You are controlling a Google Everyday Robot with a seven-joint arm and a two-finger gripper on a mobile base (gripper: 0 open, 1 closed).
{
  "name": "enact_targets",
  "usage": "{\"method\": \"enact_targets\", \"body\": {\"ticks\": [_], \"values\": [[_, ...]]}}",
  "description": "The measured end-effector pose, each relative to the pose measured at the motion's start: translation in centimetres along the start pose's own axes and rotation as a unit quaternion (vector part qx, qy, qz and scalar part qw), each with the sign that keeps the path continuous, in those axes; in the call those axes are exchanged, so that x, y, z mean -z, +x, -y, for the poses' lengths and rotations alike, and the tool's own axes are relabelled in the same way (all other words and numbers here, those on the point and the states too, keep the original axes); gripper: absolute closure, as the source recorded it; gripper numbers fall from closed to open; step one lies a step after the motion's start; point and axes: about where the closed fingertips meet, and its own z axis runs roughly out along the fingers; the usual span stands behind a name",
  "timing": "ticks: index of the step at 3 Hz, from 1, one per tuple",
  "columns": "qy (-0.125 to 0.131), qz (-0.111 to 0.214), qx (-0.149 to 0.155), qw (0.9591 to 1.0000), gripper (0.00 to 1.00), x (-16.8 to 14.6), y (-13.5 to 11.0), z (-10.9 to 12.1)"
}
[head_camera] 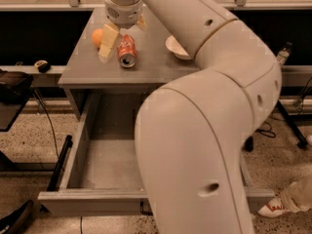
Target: Place coke can into top drawer
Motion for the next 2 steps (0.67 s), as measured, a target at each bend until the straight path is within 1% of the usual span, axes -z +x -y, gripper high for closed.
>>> {"method": "enact_targets", "body": {"ticks": [1, 2], "values": [[-0.028, 0.018, -0.058, 0.9978, 0.0, -1.8, -2.5, -0.9], [-0.03, 0.03, -0.1, 0.9941, 0.0, -4.0, -4.4, -1.0]]}}
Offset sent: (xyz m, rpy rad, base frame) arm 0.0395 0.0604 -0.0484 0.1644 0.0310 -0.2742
